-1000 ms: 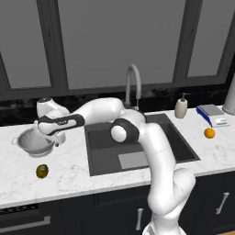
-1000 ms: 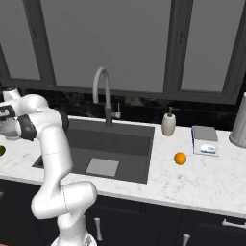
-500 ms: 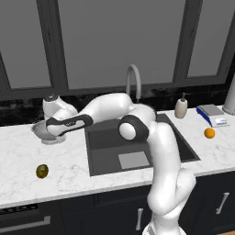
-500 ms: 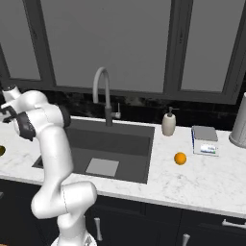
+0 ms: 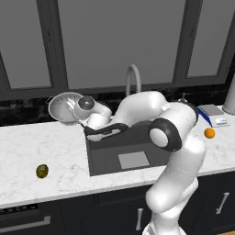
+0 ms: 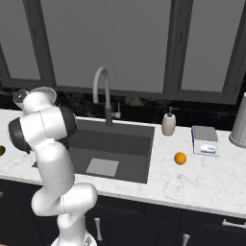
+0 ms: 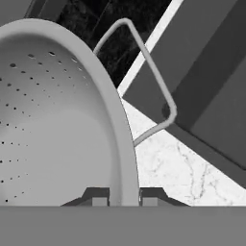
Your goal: Put the colander in the sink, put the kiwi, orange in the colander, and turn on the sink faucet and pour water over the colander.
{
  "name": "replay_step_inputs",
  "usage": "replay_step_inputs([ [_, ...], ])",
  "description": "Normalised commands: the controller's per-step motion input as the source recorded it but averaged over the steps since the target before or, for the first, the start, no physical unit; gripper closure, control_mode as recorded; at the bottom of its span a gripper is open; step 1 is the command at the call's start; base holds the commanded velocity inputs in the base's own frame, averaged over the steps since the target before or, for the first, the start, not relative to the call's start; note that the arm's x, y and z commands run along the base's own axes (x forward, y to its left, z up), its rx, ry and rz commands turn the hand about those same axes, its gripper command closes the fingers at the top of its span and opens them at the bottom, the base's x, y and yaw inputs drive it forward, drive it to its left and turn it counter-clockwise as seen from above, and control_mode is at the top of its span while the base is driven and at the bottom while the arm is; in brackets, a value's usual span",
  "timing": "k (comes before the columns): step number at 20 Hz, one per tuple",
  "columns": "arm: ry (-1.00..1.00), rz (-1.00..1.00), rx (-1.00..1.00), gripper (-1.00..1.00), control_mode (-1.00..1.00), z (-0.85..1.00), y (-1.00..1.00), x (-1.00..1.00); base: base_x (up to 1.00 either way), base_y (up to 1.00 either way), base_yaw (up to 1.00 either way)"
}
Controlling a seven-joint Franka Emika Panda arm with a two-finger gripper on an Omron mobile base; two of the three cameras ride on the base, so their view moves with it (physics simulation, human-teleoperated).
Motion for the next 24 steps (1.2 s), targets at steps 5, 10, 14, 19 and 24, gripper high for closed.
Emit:
replay_step_inputs([
  [5,-0.53,-0.33,0.12,1.00,-1.00,0.42,0.00,-1.00,0.00,0.00,0.00],
  [10,-0.31,-0.28,0.09,1.00,-1.00,0.59,-0.06,-1.00,0.00,0.00,0.00],
  [14,-0.04,-0.19,0.13,1.00,-1.00,0.28,-0.30,-1.00,0.00,0.00,0.00],
  [19,0.00,-0.11,0.16,1.00,-1.00,0.21,-0.35,-1.00,0.00,0.00,0.00],
  [24,0.06,-0.06,0.15,1.00,-1.00,0.17,-0.37,-1.00,0.00,0.00,0.00],
])
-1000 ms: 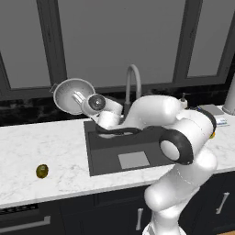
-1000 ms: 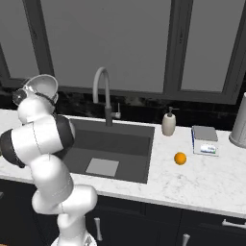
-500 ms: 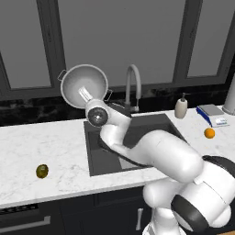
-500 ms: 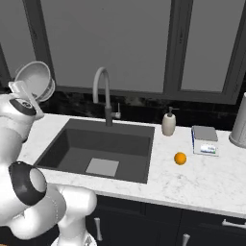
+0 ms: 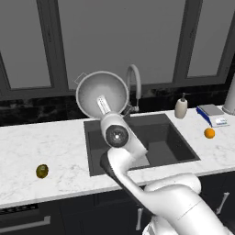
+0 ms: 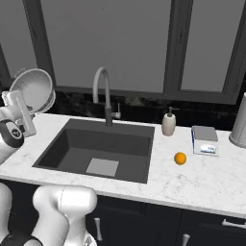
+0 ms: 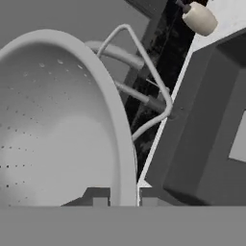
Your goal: Put the colander in the sink, put the kiwi, orange in the colander, and turn on the sink faucet and pour water over the colander.
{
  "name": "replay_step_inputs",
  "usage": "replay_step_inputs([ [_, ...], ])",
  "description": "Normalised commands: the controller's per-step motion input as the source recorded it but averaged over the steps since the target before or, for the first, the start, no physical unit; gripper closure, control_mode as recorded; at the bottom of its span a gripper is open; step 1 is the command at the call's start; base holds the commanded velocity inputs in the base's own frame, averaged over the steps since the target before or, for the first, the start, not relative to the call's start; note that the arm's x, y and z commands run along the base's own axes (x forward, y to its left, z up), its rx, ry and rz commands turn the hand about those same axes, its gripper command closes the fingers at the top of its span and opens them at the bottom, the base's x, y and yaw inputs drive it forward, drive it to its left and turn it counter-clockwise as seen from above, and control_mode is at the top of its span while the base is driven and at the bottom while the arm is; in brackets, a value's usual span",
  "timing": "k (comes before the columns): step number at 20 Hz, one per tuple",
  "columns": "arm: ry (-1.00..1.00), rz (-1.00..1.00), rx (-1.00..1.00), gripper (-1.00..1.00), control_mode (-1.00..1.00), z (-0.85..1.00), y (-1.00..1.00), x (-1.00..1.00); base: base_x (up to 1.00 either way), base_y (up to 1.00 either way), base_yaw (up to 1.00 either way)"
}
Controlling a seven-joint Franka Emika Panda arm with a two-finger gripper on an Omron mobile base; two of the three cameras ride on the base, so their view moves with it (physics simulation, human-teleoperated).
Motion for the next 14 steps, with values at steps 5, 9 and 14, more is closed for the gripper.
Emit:
replay_step_inputs([
  [5,0.28,-0.01,0.05,1.00,-1.00,0.00,-0.65,-0.96,0.00,0.00,0.00],
  [9,0.43,0.00,0.00,1.00,-1.00,0.00,-0.73,-0.76,0.00,0.00,0.00],
  [14,0.22,0.01,0.04,1.00,-1.00,0.00,-0.91,-0.66,0.00,0.00,0.00],
])
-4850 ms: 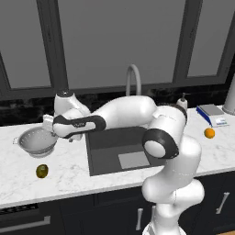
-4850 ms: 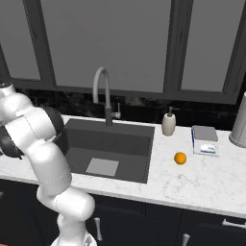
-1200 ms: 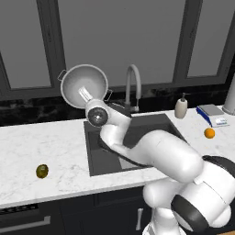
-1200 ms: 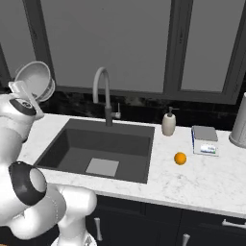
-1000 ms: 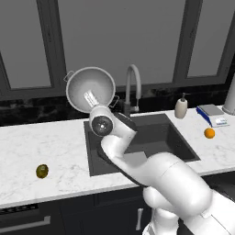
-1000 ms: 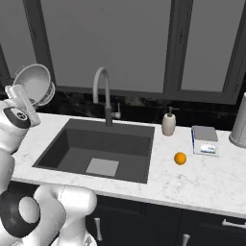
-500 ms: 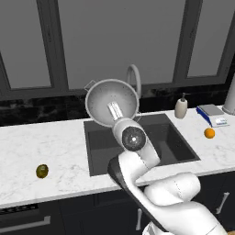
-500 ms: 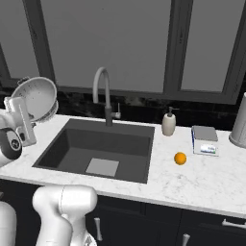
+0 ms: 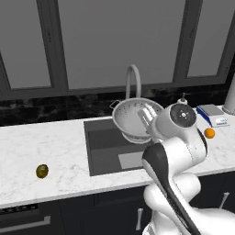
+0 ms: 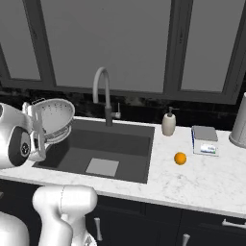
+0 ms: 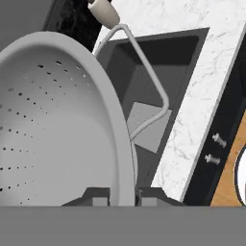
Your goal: Put the colander in the sink, put the kiwi, orange in the colander, and turn on the sink faucet and pour water over the colander.
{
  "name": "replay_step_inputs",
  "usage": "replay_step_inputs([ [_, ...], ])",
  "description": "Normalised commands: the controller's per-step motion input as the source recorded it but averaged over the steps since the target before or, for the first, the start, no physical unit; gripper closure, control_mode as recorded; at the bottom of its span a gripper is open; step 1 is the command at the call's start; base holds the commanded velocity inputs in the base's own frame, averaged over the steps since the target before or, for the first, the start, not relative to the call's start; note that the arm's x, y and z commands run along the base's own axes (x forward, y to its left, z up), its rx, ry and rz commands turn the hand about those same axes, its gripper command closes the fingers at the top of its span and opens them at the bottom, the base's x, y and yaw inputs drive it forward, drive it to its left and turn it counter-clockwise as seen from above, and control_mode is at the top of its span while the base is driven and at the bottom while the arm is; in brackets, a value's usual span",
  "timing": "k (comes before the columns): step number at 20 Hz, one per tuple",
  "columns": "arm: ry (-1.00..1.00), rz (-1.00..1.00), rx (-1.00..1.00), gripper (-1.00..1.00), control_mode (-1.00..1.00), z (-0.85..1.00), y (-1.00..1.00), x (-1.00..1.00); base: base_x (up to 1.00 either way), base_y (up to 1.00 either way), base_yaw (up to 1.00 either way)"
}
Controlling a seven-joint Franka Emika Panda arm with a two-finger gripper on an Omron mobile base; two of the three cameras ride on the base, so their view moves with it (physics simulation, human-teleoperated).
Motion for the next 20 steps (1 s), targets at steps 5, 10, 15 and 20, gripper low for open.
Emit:
replay_step_inputs([
  [5,0.09,0.04,0.13,1.00,-1.00,-0.04,-1.00,-0.41,0.00,0.00,0.00],
  [10,0.01,0.04,0.04,1.00,-1.00,-0.40,-0.84,0.00,0.00,0.00,0.00],
  [15,-0.13,0.13,0.01,1.00,-1.00,-0.57,-0.28,0.23,0.00,0.00,0.00],
  [20,-0.04,0.31,-0.01,1.00,-1.00,-0.59,-0.07,0.58,0.00,0.00,0.00],
])
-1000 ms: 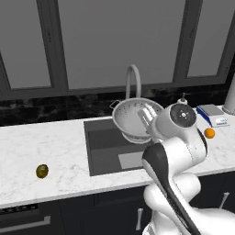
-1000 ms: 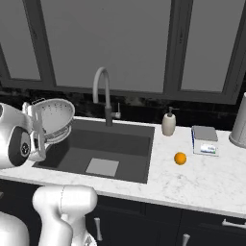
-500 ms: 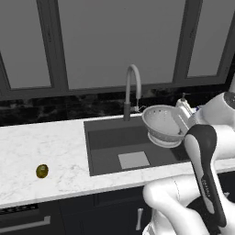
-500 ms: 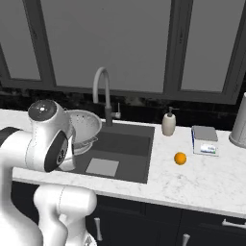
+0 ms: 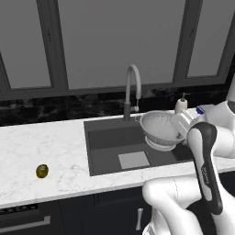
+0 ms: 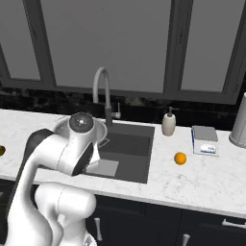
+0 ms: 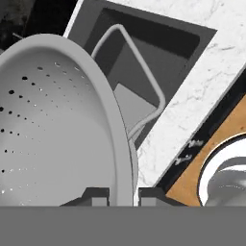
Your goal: Put the colander in the sink, put the kiwi, orange in the colander, and turn on the sink faucet and pour water over the colander.
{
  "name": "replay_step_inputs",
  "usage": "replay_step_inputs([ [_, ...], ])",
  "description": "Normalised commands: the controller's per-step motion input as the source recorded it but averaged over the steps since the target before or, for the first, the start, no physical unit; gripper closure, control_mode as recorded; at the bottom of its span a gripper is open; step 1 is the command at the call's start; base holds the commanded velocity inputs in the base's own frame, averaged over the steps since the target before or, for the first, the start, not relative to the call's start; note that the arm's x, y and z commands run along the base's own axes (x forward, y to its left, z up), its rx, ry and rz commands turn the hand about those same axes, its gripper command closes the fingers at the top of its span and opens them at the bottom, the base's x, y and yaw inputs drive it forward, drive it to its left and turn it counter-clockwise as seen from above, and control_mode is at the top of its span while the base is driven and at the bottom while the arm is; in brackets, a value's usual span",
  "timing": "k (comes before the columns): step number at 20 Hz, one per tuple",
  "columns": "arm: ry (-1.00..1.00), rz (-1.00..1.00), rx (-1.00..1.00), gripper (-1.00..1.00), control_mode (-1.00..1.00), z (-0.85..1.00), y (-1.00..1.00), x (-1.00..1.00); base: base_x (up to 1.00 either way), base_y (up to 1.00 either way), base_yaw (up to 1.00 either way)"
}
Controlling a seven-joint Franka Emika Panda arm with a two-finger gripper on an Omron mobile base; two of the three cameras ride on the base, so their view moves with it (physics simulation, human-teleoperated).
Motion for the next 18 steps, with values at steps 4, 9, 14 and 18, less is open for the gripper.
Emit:
replay_step_inputs([
  [4,0.01,0.26,-0.06,1.00,-1.00,-0.52,0.00,0.84,0.00,0.00,0.00],
  [9,0.18,0.08,-0.12,1.00,-1.00,-0.29,0.00,0.96,0.00,0.00,0.00],
  [14,0.19,0.08,-0.04,1.00,-1.00,-0.27,-0.23,0.72,0.00,0.00,0.00],
  [18,0.02,0.08,0.00,1.00,-1.00,-0.25,-0.41,0.44,0.00,0.00,0.00],
])
